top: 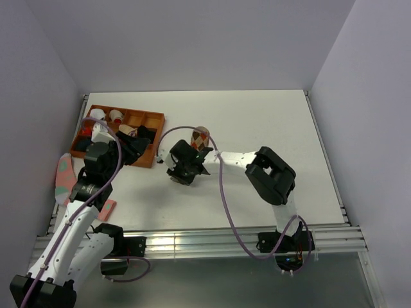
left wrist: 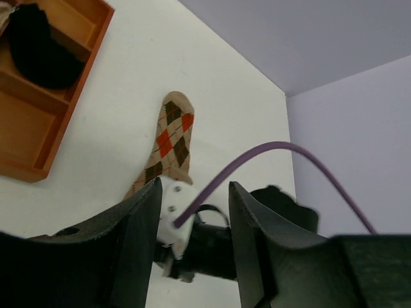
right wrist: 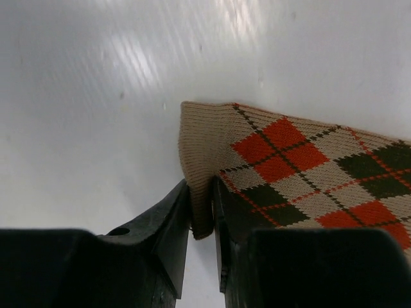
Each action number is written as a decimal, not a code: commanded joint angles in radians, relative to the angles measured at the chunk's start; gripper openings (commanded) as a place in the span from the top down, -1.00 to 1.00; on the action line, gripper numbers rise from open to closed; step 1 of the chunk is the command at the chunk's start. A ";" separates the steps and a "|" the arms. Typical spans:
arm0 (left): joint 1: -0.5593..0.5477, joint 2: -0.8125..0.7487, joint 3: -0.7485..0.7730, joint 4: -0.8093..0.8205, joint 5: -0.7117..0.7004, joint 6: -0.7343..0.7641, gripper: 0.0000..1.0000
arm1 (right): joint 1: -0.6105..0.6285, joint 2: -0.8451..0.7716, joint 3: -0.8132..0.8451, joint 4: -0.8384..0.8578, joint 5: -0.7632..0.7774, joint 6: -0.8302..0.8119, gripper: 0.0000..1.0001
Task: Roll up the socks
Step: Roll the sock at the center of the board.
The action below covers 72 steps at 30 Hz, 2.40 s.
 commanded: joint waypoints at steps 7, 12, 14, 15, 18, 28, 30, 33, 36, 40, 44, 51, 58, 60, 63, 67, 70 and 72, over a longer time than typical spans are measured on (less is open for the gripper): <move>-0.123 -0.046 -0.197 0.240 -0.151 -0.064 0.03 | -0.176 -0.153 -0.064 -0.378 -0.519 -0.233 0.47; -0.302 -0.019 -0.376 0.476 -0.263 -0.038 0.12 | -0.289 -0.133 -0.019 -0.592 -0.722 -0.365 0.48; -0.373 0.036 -0.419 0.594 -0.302 -0.004 0.15 | -0.331 -0.092 0.027 -0.698 -0.769 -0.434 0.48; -0.396 0.062 -0.430 0.639 -0.311 0.011 0.17 | -0.339 -0.072 0.041 -0.732 -0.776 -0.450 0.48; -0.474 0.186 -0.452 0.799 -0.323 0.080 0.21 | -0.360 -0.004 0.064 -0.783 -0.808 -0.485 0.50; -0.522 0.309 -0.473 0.951 -0.288 0.090 0.19 | -0.356 -0.120 -0.053 -0.585 -0.645 -0.356 0.18; -0.522 0.345 -0.447 0.940 -0.262 0.096 0.24 | -0.356 -0.183 -0.086 -0.523 -0.587 -0.330 0.14; -0.522 0.369 -0.453 0.964 -0.250 0.071 0.28 | -0.351 -0.239 -0.135 -0.437 -0.489 -0.306 0.05; -0.522 0.323 -0.495 0.988 -0.251 0.027 0.24 | -0.339 -0.324 -0.200 -0.366 -0.408 -0.306 0.03; -0.522 0.216 -0.443 0.760 -0.321 -0.011 0.22 | -0.287 -0.424 -0.310 -0.263 -0.229 -0.324 -0.01; -0.517 0.055 -0.374 0.496 -0.438 -0.085 0.20 | -0.213 -0.496 -0.413 -0.155 -0.098 -0.348 -0.03; -0.493 -0.071 -0.180 0.175 -0.539 -0.139 0.26 | -0.115 -0.587 -0.537 -0.041 -0.021 -0.387 -0.08; -0.491 -0.088 -0.097 0.135 -0.521 -0.100 0.28 | -0.074 -0.641 -0.590 -0.002 -0.018 -0.413 -0.11; -0.491 -0.092 -0.088 0.133 -0.519 -0.091 0.26 | -0.057 -0.642 -0.596 -0.005 -0.004 -0.421 -0.11; -0.491 -0.088 -0.073 0.130 -0.513 -0.077 0.26 | -0.035 -0.651 -0.597 -0.021 0.002 -0.428 -0.11; -0.490 -0.076 -0.064 0.130 -0.501 -0.068 0.26 | -0.004 -0.673 -0.610 -0.019 0.029 -0.427 -0.12; -0.490 -0.073 -0.064 0.136 -0.495 -0.067 0.26 | 0.022 -0.675 -0.625 -0.010 0.037 -0.434 -0.13; -0.488 -0.071 -0.064 0.136 -0.493 -0.064 0.26 | 0.032 -0.662 -0.625 -0.008 0.039 -0.433 -0.13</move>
